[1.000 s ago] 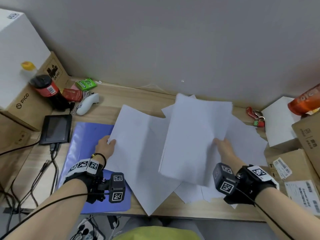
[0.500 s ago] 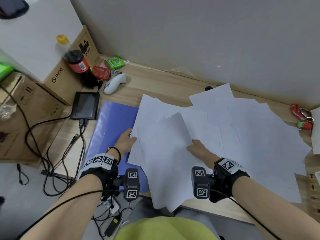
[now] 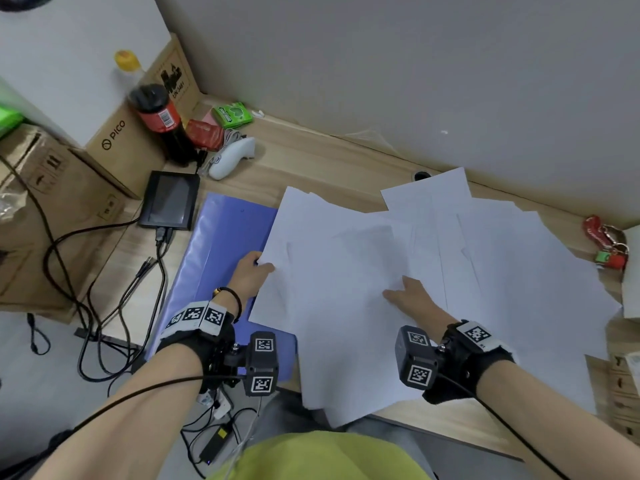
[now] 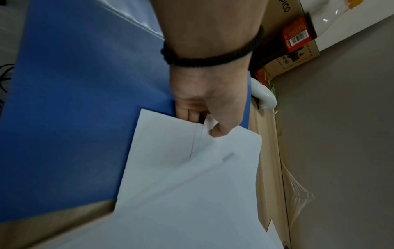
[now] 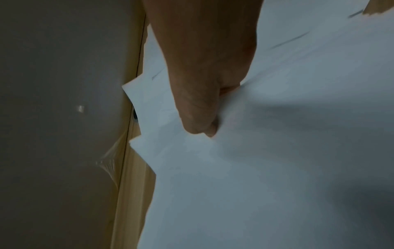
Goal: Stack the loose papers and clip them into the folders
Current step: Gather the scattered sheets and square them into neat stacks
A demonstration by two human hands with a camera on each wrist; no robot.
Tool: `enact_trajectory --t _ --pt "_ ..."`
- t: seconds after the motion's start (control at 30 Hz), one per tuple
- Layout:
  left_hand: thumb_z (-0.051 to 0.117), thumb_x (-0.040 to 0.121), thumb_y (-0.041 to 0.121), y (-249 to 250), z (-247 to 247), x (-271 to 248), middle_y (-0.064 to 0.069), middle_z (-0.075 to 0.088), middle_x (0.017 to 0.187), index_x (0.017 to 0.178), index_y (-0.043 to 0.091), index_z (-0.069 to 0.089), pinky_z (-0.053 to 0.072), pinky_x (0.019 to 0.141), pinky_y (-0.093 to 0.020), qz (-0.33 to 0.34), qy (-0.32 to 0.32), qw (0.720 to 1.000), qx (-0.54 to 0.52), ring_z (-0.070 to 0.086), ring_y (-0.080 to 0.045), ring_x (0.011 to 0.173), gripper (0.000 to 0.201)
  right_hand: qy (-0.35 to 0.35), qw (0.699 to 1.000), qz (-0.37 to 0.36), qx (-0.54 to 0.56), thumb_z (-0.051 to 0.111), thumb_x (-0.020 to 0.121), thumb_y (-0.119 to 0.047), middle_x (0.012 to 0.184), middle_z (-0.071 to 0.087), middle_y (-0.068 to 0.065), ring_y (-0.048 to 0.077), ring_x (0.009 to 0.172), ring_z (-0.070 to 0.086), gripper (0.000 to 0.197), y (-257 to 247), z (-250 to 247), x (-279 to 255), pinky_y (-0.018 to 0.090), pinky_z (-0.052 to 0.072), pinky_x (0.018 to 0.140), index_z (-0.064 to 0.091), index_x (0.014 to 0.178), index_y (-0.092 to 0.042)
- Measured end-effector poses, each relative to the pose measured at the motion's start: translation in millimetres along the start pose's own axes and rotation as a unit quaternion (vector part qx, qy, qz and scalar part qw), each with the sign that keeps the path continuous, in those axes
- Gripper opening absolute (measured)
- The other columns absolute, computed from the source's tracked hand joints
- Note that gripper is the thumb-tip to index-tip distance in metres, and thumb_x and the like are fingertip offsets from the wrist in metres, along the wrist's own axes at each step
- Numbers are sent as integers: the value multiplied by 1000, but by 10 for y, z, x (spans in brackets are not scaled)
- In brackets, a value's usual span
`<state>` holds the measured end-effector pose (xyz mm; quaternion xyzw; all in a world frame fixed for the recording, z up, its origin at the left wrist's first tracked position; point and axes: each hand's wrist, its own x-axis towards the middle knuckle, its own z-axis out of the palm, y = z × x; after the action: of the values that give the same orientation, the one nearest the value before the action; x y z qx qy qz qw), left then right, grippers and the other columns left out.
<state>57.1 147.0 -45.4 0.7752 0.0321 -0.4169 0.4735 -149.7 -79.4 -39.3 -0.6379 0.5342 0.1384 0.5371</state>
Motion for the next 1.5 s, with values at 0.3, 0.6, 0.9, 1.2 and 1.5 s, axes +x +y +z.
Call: enact_trajectory --t 0.3,0.6,0.9,1.2,1.5 --pt "57 88 13 163 102 132 -9 61 92 127 28 50 50 81 -40 122 52 973 190 59 -33 86 43 137 982 16 132 50 94 -2 109 56 10 23 83 55 33 330 -703 -221 28 44 63 46 128 -2" --pt "49 92 5 262 139 199 -11 53 75 118 36 57 48 62 -31 176 -9 947 269 52 -26 67 41 61 996 -38 43 56 92 -8 119 63 15 26 98 62 28 285 -949 -358 34 50 84 54 120 -8" --pt "51 97 8 446 160 10 -6 67 107 114 14 61 48 80 -21 224 -114 947 199 63 -17 97 21 -35 994 -105 -12 55 95 -23 105 69 2 15 92 67 19 -134 -711 -435 23 52 73 61 112 -16" --pt "62 92 13 556 226 -63 -1 67 99 111 7 64 51 79 -16 228 -126 953 156 64 -20 96 20 -41 994 -98 16 47 99 -22 109 65 0 16 96 64 25 -98 -490 -394 25 51 75 56 121 -18" --pt "49 98 18 679 215 50 -4 56 115 126 20 52 53 79 -35 196 28 969 150 59 -22 96 28 -1 999 -26 31 40 101 -16 126 56 4 25 107 55 24 90 -587 -274 28 40 89 50 123 -15"
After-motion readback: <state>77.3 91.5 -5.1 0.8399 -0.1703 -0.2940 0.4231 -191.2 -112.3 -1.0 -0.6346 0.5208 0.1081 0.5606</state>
